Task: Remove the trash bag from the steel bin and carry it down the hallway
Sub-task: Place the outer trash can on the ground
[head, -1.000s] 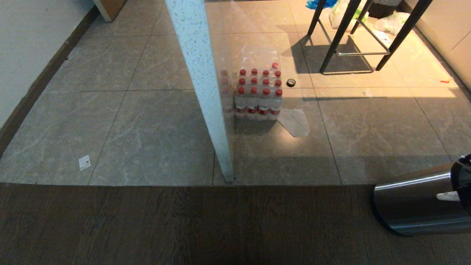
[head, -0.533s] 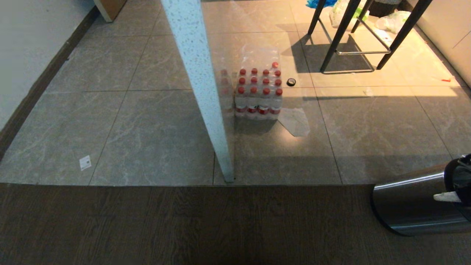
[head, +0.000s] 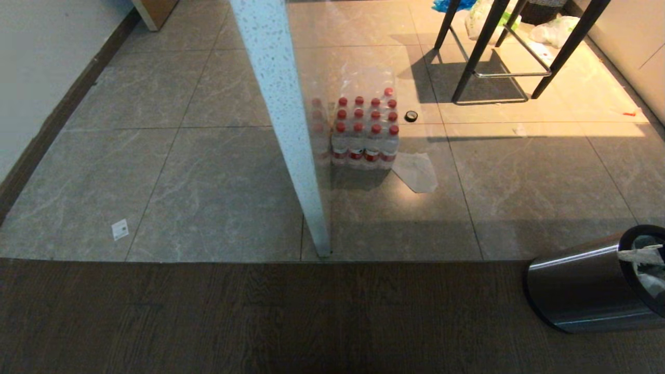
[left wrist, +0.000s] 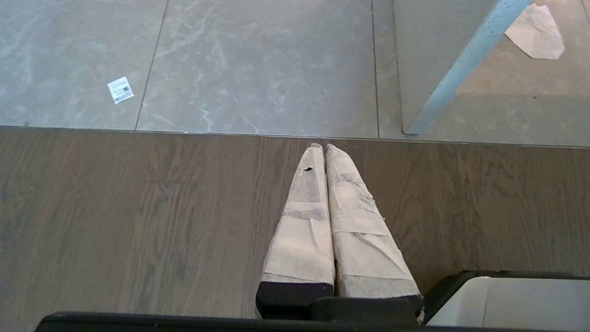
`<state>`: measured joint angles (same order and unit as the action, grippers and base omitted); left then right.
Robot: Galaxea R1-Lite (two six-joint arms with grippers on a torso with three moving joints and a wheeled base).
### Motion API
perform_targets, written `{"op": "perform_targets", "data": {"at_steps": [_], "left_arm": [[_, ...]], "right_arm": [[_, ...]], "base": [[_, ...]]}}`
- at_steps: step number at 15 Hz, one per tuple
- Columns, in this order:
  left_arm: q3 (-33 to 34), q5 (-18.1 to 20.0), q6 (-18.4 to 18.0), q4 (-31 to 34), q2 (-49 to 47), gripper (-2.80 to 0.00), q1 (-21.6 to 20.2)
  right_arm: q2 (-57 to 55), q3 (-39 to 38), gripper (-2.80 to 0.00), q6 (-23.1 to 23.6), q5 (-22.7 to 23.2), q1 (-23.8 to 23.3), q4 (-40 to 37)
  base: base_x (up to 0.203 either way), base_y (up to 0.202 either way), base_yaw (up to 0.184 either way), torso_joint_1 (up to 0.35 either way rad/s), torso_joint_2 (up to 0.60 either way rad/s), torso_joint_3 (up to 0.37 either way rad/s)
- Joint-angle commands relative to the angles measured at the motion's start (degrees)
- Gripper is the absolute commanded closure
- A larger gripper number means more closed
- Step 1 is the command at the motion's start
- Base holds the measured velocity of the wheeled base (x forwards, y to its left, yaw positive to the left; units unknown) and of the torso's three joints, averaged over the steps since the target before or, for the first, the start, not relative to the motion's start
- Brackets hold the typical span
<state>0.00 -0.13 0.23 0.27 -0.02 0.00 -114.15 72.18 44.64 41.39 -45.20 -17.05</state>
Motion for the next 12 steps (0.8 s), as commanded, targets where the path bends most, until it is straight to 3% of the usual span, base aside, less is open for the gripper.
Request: {"op": "perform_targets", "data": {"at_steps": [1, 12], "left_arm": [[0.0, -0.04, 0.03, 0.0, 0.02, 0.0, 0.0], [0.0, -0.04, 0.03, 0.0, 0.02, 0.0, 0.0]], "right_arm": [[1.19, -0.72, -2.8, 0.11, 2.14, 0.55, -0.99], [-6.42, 3.52, -2.8, 0.0, 2.4, 0.38, -0.4]], "base": [[0.0, 0.0, 0.0, 0.0, 0.0, 0.0], [0.0, 0.0, 0.0, 0.0, 0.0, 0.0]]}}
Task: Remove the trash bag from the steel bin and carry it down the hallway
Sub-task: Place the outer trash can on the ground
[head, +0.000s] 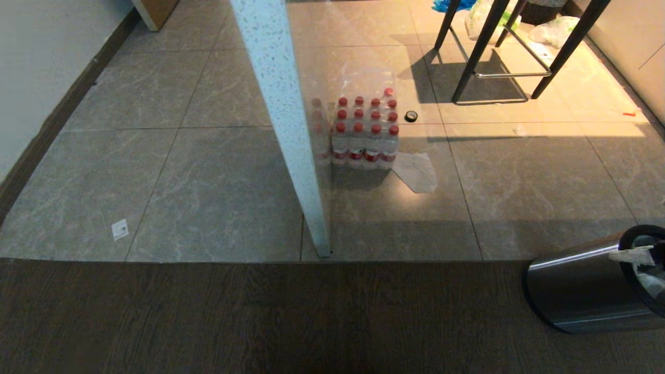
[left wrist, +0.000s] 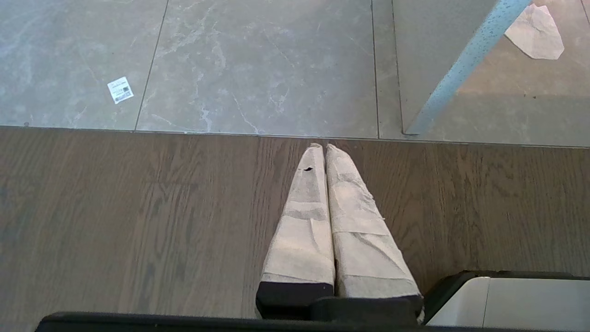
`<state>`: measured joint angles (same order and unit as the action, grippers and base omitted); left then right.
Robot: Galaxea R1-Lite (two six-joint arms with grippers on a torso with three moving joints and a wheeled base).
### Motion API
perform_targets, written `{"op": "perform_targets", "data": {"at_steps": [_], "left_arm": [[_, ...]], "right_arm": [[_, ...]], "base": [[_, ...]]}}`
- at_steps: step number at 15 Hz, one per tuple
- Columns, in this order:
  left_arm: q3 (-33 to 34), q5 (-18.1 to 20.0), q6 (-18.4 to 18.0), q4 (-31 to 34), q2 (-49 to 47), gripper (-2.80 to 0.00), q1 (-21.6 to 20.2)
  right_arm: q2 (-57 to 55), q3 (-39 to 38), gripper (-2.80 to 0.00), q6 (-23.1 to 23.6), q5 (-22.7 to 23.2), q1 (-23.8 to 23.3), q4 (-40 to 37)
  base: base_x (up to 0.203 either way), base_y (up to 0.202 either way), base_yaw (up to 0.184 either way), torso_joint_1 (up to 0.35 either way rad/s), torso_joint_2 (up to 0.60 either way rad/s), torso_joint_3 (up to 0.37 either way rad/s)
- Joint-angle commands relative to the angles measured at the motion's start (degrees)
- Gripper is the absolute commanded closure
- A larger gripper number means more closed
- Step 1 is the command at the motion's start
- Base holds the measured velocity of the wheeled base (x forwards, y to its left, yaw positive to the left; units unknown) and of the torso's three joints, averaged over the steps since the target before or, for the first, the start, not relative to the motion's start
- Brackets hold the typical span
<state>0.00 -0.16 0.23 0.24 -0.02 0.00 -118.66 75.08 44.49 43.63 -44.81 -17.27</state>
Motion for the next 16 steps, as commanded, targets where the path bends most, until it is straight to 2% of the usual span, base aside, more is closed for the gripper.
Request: {"op": "perform_targets", "data": {"at_steps": [1, 5, 10, 16], "left_arm": [[0.0, -0.02, 0.03, 0.02, 0.02, 0.0, 0.0], [0.0, -0.02, 0.03, 0.02, 0.02, 0.0, 0.0], [0.0, -0.02, 0.03, 0.02, 0.02, 0.0, 0.0], [0.0, -0.02, 0.03, 0.02, 0.02, 0.0, 0.0]], "right_arm": [[-2.47, 0.68, -2.8, 0.08, 0.16, -0.01, -0.21], [-4.42, 0.51, -2.8, -0.01, 0.72, 0.08, -0.22], [-6.67, 1.76, -2.8, -0.02, 5.36, 0.08, -0.95], [-10.38, 4.57, -2.8, 0.64, 5.41, 0.07, -1.64]], "base": [[0.0, 0.0, 0.0, 0.0, 0.0, 0.0], [0.0, 0.0, 0.0, 0.0, 0.0, 0.0], [0.0, 0.0, 0.0, 0.0, 0.0, 0.0], [0.0, 0.0, 0.0, 0.0, 0.0, 0.0]]}}
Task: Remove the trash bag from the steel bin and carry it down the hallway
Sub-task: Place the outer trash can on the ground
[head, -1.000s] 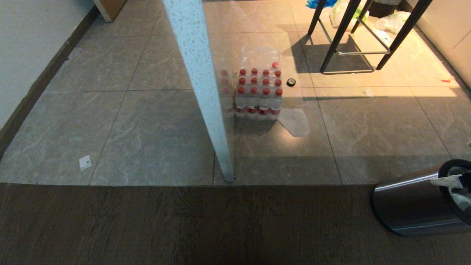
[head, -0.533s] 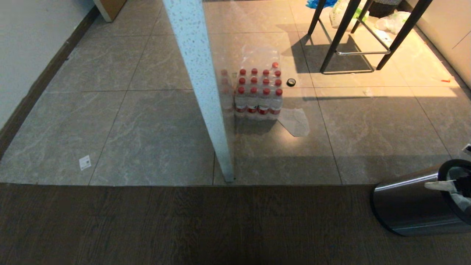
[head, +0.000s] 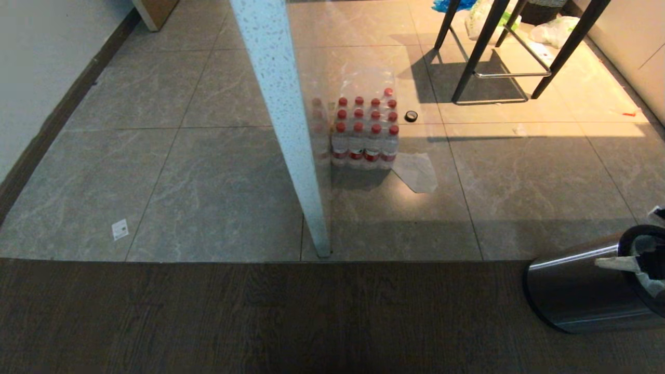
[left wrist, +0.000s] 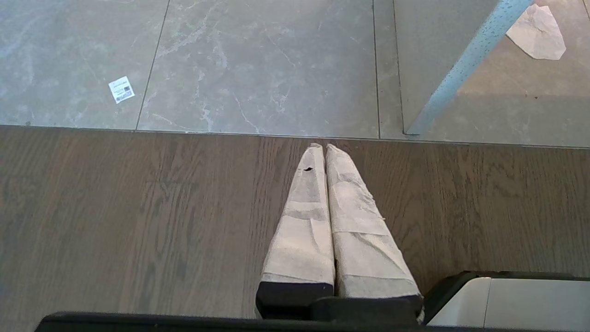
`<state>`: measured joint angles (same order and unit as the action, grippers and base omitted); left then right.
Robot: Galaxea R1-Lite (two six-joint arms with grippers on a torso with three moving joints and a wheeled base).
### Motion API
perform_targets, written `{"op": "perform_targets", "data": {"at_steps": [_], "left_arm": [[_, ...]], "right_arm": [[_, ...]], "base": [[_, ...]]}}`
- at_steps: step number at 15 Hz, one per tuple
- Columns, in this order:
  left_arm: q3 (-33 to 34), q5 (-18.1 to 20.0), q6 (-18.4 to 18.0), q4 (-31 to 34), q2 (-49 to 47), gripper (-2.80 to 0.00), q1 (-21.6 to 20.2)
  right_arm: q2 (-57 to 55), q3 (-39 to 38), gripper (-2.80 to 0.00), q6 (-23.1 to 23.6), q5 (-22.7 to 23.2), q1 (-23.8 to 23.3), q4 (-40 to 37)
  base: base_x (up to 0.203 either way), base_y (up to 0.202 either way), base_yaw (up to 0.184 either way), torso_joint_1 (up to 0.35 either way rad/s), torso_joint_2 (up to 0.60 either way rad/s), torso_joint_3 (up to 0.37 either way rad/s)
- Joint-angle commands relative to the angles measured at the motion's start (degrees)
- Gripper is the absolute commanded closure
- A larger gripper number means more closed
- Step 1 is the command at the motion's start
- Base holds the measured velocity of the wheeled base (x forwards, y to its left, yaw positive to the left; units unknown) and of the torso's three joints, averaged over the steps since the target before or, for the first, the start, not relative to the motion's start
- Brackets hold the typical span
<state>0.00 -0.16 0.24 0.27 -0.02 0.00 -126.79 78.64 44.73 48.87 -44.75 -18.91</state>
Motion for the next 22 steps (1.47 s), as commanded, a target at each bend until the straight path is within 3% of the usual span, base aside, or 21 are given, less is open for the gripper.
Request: {"op": "perform_targets", "data": {"at_steps": [1, 5, 9, 10, 11, 22], "left_arm": [[0.0, -0.02, 0.02, 0.0, 0.02, 0.0, 0.0], [0.0, -0.02, 0.02, 0.0, 0.02, 0.0, 0.0], [0.0, -0.02, 0.02, 0.0, 0.02, 0.0, 0.0], [0.0, -0.02, 0.02, 0.0, 0.02, 0.0, 0.0], [0.0, -0.02, 0.02, 0.0, 0.02, 0.0, 0.0], [0.0, -0.02, 0.02, 0.0, 0.02, 0.0, 0.0]], "right_arm": [[-3.38, 2.38, -2.8, 0.32, -0.19, 0.01, -0.23], [-8.1, 8.04, -2.8, 0.41, -3.2, 0.07, 0.16], [-9.04, 9.02, -2.8, 0.7, -4.04, 0.1, 0.36], [-9.0, 9.07, -2.07, 0.7, -4.04, 0.1, 0.32], [-8.84, 9.07, 0.0, 0.7, -4.04, 0.25, 0.36], [-1.94, 6.76, 0.0, 3.37, -4.04, 0.29, -0.61]], "base": [[0.0, 0.0, 0.0, 0.0, 0.0, 0.0], [0.0, 0.0, 0.0, 0.0, 0.0, 0.0], [0.0, 0.0, 0.0, 0.0, 0.0, 0.0], [0.0, 0.0, 0.0, 0.0, 0.0, 0.0], [0.0, 0.0, 0.0, 0.0, 0.0, 0.0], [0.0, 0.0, 0.0, 0.0, 0.0, 0.0]]}}
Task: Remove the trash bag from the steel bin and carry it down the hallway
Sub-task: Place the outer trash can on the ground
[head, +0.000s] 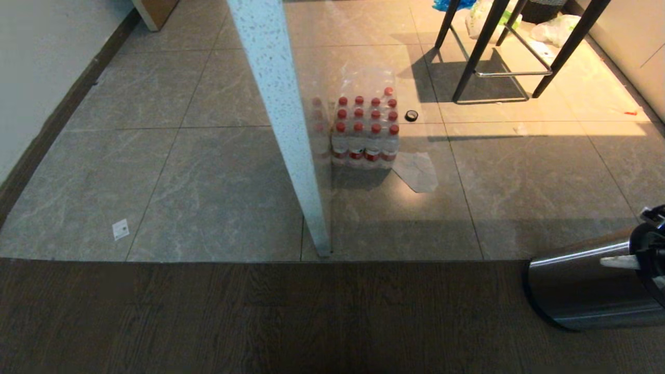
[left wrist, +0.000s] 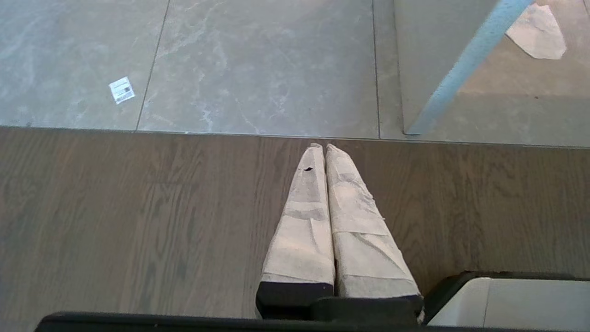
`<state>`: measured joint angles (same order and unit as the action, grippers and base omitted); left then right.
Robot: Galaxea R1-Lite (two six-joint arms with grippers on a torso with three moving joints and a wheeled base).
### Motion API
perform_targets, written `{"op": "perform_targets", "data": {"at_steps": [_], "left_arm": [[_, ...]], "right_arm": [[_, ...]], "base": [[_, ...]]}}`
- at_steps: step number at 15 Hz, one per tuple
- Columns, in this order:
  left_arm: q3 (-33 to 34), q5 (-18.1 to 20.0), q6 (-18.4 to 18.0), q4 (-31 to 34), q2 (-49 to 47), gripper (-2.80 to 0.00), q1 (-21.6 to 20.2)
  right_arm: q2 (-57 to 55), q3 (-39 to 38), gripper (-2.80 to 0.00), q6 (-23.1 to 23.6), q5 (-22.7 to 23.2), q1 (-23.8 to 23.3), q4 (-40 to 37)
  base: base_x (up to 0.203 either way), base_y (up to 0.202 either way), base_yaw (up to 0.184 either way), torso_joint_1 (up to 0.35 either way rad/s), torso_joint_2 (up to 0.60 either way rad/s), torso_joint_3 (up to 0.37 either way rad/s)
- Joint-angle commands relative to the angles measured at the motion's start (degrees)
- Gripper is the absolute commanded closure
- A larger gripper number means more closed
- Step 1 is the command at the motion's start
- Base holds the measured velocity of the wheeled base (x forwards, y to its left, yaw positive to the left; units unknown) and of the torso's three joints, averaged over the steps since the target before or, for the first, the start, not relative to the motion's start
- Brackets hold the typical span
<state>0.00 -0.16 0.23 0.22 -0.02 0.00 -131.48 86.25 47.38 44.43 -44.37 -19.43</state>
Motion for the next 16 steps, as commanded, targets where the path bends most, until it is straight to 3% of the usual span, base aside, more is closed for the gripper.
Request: {"op": "perform_targets", "data": {"at_steps": [1, 7, 13, 16], "left_arm": [[0.0, -0.02, 0.03, 0.04, 0.02, 0.0, 0.0], [0.0, -0.02, 0.03, 0.04, 0.02, 0.0, 0.0], [0.0, -0.02, 0.03, 0.04, 0.02, 0.0, 0.0], [0.0, -0.02, 0.03, 0.04, 0.02, 0.0, 0.0]], "right_arm": [[4.0, -1.39, 0.0, 1.59, 0.39, -0.12, -0.12], [11.62, -3.91, 0.0, 7.63, 0.07, -2.95, -0.56], [16.73, -2.81, 0.0, 20.98, 0.12, -7.46, -11.23], [19.85, -2.48, 0.0, 23.15, 0.3, -8.47, -15.32]], "base": [[0.0, 0.0, 0.0, 0.0, 0.0, 0.0], [0.0, 0.0, 0.0, 0.0, 0.0, 0.0], [0.0, 0.0, 0.0, 0.0, 0.0, 0.0], [0.0, 0.0, 0.0, 0.0, 0.0, 0.0]]}}
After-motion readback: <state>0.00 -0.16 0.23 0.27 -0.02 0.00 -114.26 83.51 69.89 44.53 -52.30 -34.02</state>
